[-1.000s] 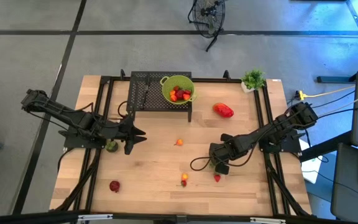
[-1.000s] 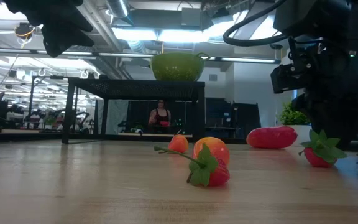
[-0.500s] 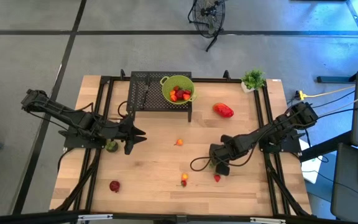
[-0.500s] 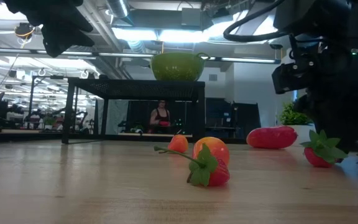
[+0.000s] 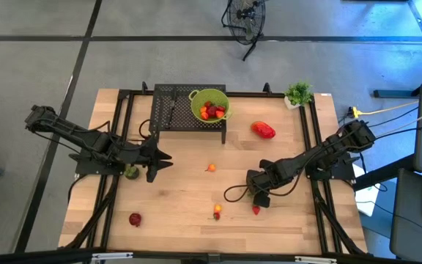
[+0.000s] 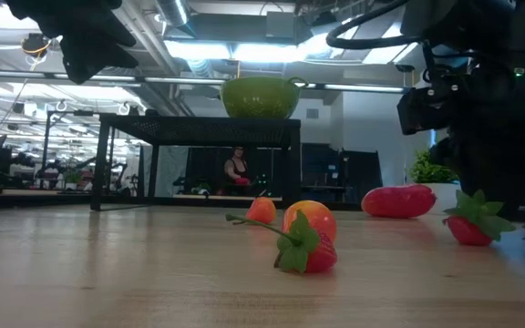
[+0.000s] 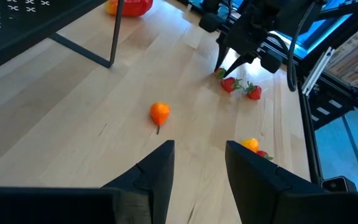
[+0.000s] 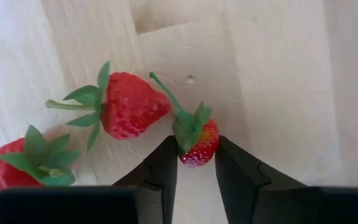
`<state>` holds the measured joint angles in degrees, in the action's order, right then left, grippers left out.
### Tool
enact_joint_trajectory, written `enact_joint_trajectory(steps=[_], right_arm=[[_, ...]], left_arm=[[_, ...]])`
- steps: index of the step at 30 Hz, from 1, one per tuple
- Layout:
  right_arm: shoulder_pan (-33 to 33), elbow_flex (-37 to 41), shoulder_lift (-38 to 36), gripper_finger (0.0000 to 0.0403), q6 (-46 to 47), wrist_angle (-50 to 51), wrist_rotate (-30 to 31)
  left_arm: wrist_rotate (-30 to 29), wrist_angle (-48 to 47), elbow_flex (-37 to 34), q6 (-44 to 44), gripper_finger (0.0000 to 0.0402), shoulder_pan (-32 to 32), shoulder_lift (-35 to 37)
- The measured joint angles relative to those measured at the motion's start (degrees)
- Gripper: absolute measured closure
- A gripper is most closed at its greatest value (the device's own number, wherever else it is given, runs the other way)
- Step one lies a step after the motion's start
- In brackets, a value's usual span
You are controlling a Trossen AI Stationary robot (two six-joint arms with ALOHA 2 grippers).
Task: Pick & Place Fruit
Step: Put the strawberry into the green strainer bowl on the shelf
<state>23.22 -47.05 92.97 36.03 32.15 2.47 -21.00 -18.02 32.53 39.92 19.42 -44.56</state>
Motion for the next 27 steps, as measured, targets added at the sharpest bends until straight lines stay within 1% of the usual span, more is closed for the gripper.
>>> enact_joint_trajectory(steps=[7,15,17,23,27], right_arm=[[0.0,0.0,-2.3,0.0290,1.0,0.4,1.4],[-0.4,0.0,-2.9,0.0312,0.7,0.1,1.6],[-0.7,0.0,-2.9,0.0312,0.7,0.0,1.6],[-1.6,0.0,-3.1,0.0296,0.5,-0.3,1.6],[-2.2,0.0,-3.1,0.0304,-0.5,-0.4,1.5]], left_arm=[[0.0,0.0,0.0,0.0,0.0263,0.0,0.0],[0.0,0.0,0.0,0.0,0.0263,0.0,0.0],[0.0,0.0,0.0,0.0,0.0263,0.0,0.0],[0.1,0.0,0.0,-0.1,0.0263,0.0,0.0],[0.1,0.0,0.0,-0.1,0.0263,0.0,0.0]])
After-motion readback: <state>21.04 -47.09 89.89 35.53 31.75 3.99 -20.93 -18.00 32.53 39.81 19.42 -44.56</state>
